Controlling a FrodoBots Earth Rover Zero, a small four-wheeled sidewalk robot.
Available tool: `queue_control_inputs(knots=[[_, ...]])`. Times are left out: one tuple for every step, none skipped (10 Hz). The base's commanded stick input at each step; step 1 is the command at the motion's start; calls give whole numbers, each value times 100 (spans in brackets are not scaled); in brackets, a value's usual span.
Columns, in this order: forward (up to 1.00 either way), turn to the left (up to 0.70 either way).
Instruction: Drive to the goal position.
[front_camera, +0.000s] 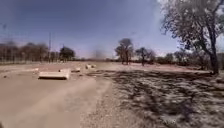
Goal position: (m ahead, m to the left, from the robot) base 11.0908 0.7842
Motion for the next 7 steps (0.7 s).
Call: queue_control_inputs(knots=[[100,0],[100,0],[100,0],[100,0],[100,0],[100,0],[100,0]])
